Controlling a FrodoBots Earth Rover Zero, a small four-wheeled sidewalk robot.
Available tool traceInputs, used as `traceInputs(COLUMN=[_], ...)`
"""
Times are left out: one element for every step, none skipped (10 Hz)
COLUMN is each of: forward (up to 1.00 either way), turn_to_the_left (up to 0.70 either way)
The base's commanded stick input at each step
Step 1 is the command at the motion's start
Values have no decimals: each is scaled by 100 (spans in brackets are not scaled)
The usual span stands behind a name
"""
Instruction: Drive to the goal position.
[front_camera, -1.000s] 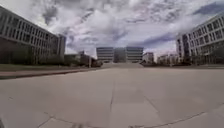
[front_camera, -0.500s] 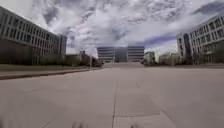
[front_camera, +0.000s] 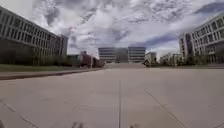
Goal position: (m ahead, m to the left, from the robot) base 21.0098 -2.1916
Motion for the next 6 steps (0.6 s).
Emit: traceInputs(forward=[100,100,100,100,100,100], turn_to_the_left=[0,0,-11,-27,-29,-3])
